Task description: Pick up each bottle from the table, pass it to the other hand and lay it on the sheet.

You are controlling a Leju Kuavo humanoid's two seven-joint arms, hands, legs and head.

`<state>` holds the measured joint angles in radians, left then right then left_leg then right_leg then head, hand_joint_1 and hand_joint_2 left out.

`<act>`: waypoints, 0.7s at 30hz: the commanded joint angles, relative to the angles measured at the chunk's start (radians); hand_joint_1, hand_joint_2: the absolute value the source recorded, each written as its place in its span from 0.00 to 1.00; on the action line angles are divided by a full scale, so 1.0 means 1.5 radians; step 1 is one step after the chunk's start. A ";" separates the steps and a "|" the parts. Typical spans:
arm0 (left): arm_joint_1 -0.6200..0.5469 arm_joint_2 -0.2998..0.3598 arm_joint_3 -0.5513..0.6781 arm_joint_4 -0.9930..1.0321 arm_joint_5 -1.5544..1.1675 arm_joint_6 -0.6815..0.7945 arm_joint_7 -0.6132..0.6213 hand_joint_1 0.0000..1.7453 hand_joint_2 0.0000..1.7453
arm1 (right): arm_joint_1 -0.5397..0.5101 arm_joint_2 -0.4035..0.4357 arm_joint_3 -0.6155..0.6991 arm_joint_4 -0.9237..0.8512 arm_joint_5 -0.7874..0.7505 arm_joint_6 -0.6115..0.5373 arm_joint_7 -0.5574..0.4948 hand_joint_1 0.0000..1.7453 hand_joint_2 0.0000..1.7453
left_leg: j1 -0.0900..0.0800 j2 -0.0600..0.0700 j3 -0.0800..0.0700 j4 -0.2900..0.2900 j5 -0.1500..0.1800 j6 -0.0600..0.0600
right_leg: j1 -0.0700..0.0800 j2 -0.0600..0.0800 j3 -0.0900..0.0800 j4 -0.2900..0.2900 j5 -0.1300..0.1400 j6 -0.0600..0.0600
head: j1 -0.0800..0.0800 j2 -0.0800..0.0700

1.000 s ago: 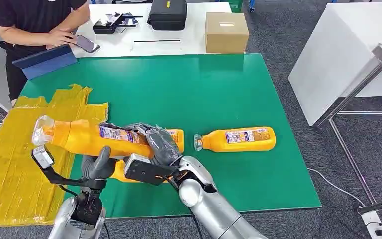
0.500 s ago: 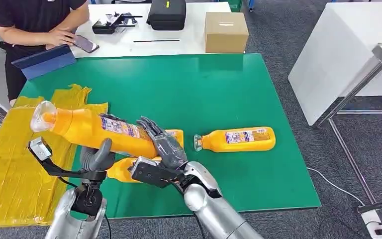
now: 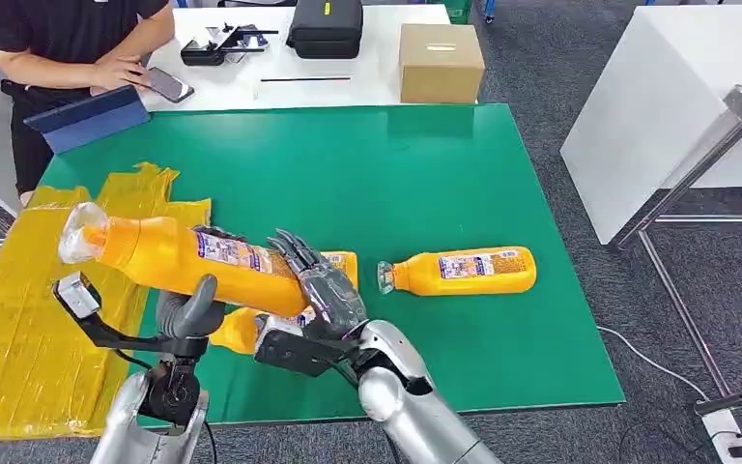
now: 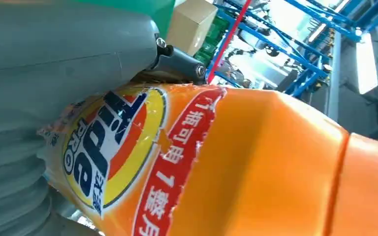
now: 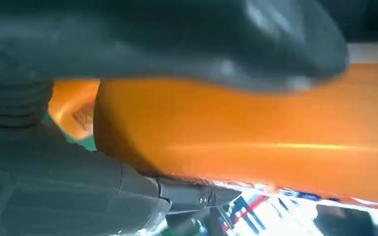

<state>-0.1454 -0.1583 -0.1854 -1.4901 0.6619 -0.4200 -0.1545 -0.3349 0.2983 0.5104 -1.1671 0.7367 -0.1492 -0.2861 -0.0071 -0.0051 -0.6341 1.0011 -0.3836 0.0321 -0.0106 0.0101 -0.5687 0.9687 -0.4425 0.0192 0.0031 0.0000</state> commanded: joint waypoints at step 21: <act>0.003 0.018 0.170 -0.003 -0.154 0.047 -0.056 1.00 1.00 | 0.228 -0.115 -0.229 -0.530 0.058 -0.003 -0.035 0.00 0.00 | 0.000 -0.002 0.002 0.000 -0.001 -0.002 | 0.000 -0.003 0.004 -0.001 -0.001 -0.001 | 0.000 0.000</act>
<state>-0.0572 -0.1553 -0.0865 -1.5515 0.5832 -0.4269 -0.2018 -0.0827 0.1358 0.2838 -1.8861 0.7958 -0.1476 -0.3212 -0.0077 -0.0062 -0.6349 1.0010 -0.3845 0.0326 -0.0114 0.0094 -0.5688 0.9681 -0.4427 0.0194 0.0031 0.0000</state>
